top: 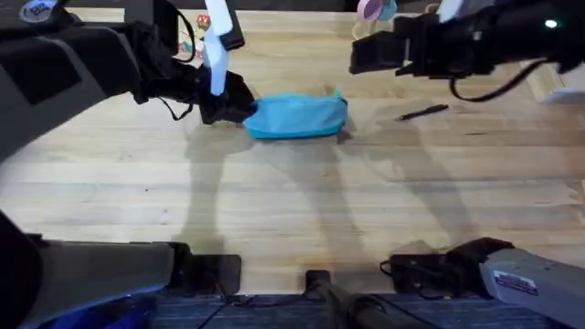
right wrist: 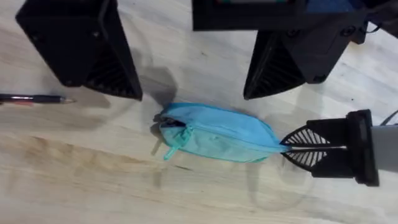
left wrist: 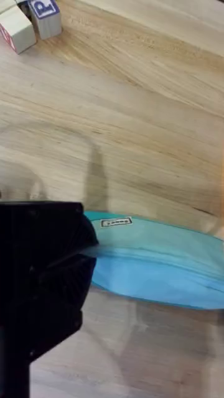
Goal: Unzip the bag, pick up the pens from the table one at a time and place them inside, then zip the bag closed.
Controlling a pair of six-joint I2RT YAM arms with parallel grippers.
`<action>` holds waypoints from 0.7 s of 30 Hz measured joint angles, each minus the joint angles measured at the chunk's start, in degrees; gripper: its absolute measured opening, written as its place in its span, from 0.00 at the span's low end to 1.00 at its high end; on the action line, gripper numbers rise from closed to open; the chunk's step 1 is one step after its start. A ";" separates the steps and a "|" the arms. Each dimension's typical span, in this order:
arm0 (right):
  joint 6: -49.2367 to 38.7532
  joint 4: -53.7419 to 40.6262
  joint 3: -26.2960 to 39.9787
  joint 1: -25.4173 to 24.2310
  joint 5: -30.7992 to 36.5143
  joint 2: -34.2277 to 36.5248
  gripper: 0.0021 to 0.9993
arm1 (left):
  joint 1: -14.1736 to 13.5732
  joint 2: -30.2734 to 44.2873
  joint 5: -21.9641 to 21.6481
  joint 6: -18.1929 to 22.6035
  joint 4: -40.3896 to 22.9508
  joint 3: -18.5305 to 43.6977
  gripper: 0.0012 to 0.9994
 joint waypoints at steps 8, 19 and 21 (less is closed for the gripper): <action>1.99 0.39 0.46 0.47 -0.01 3.59 1.00 | 0.00 0.00 0.00 0.00 -0.01 0.00 0.04; 4.91 2.89 0.58 0.47 0.02 4.89 1.00 | 0.00 0.00 -0.07 -0.01 0.20 0.00 0.04; 4.94 4.60 0.72 0.47 0.02 6.80 1.00 | 0.00 0.00 -0.07 0.00 0.20 0.00 0.04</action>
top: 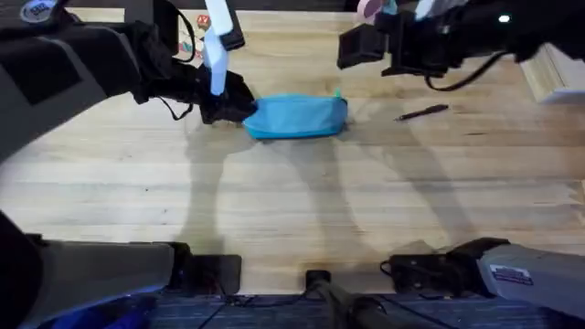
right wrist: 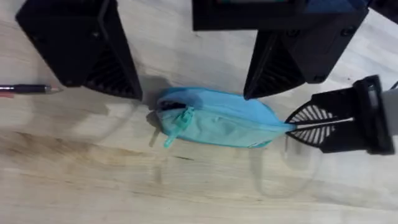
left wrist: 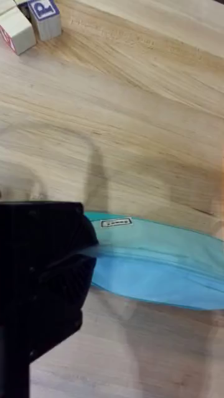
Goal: Unzip the bag, pick up the pens from the table one at a time and place them inside, then zip the bag closed.
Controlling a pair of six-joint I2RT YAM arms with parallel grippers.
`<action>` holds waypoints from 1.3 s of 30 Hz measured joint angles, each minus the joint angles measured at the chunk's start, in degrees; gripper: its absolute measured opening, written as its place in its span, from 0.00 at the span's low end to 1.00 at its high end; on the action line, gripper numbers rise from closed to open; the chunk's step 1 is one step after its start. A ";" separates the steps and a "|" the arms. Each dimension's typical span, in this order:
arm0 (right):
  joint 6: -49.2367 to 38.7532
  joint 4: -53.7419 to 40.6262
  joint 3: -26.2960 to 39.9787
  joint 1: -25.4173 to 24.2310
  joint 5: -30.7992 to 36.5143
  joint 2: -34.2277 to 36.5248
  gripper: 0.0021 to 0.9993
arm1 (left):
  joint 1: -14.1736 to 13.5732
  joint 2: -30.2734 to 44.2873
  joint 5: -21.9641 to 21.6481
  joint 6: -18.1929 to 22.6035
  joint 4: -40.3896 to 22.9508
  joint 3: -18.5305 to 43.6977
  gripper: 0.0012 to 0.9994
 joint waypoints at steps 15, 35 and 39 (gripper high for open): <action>7.11 7.65 0.11 0.02 -0.06 15.79 1.00 | 0.00 0.00 -0.06 0.00 0.00 0.00 0.04; 10.30 10.98 0.11 2.14 -5.57 19.89 0.33 | 0.00 0.00 -0.13 0.00 0.00 0.00 0.04; 10.49 10.88 0.11 2.14 -5.59 19.89 0.05 | 0.00 0.00 -0.13 0.00 0.00 0.00 0.04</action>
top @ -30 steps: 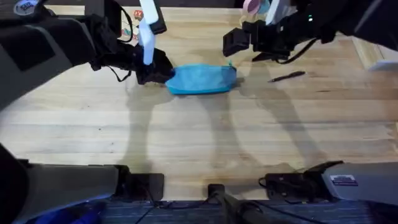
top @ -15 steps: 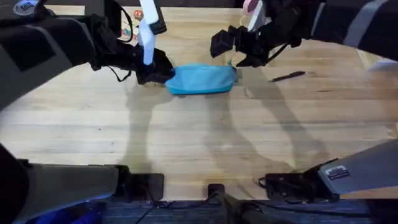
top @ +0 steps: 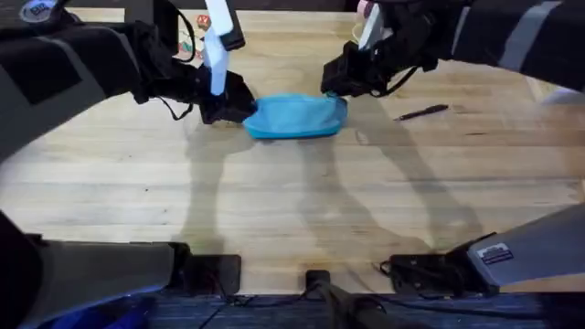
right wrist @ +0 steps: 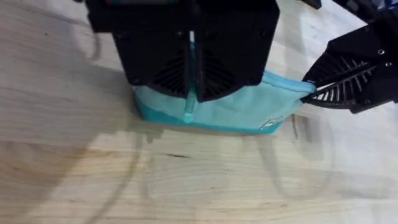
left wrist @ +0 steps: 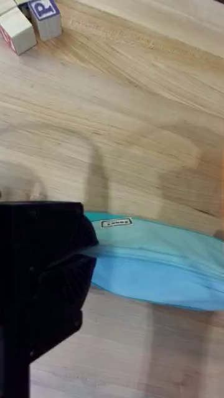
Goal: Unzip the bag, pick up the pens from the table one at a time and place them inside, then zip the bag closed.
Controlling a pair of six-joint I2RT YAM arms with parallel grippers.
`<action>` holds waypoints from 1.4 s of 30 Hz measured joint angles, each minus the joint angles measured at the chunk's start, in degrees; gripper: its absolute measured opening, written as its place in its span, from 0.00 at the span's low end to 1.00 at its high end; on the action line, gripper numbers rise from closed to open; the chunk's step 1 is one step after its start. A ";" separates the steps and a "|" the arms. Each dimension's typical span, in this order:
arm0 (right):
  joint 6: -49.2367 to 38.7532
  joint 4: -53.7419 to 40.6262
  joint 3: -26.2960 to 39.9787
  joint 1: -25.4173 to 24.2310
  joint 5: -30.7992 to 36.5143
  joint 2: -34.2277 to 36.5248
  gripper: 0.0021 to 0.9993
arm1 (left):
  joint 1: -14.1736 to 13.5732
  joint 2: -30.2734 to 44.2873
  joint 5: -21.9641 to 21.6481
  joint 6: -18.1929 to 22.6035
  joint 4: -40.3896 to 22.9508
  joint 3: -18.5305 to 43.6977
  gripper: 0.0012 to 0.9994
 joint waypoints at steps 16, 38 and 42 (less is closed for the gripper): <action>-2.80 -0.77 0.00 0.00 0.00 -0.56 0.03 | 0.00 0.00 0.00 0.00 -0.02 0.00 0.04; -5.55 -1.30 0.00 4.23 0.28 -7.50 0.03 | 0.00 0.00 -0.24 0.00 0.02 0.00 0.04; -6.12 0.50 0.00 6.47 0.68 -7.50 0.03 | 0.00 0.00 -0.33 0.00 0.02 0.00 0.04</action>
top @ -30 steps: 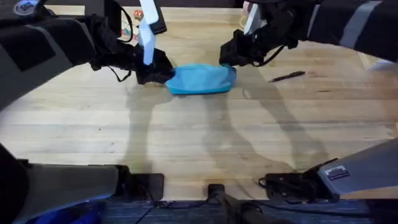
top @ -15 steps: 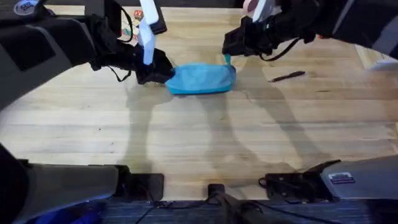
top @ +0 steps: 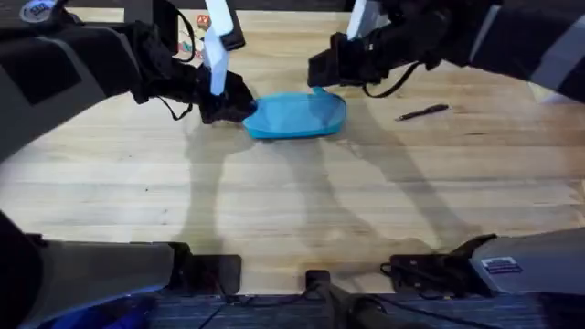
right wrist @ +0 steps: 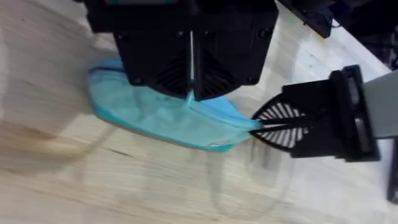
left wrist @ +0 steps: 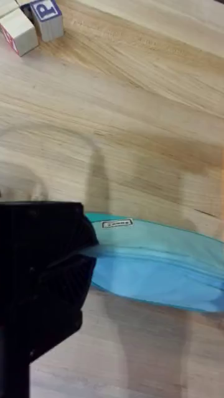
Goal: Unzip the bag, pick up the pens from the table one at a time and place them inside, then zip the bag closed.
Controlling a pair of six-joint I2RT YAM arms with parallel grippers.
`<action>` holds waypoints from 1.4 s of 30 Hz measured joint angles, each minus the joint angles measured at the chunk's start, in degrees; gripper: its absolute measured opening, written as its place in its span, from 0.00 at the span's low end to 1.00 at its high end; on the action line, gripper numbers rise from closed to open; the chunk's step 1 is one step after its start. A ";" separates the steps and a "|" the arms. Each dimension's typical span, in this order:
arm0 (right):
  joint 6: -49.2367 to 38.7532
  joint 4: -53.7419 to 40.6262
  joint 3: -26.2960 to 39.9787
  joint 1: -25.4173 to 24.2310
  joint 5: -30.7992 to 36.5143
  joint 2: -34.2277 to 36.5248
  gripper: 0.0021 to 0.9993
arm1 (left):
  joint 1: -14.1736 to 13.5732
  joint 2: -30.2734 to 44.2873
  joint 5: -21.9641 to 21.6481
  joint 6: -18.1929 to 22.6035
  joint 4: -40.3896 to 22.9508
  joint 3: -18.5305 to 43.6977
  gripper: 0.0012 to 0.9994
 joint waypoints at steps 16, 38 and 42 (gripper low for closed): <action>0.76 15.82 0.00 7.62 -3.72 5.03 0.03 | 0.00 0.00 -0.11 0.00 0.00 0.00 0.04; 5.70 27.14 0.00 12.48 -10.66 8.79 0.03 | 0.22 0.00 -0.28 -0.07 -0.29 0.00 0.04; 5.16 25.92 0.04 12.19 -11.19 8.79 0.10 | 0.20 0.00 -0.28 -0.04 -0.31 0.00 0.04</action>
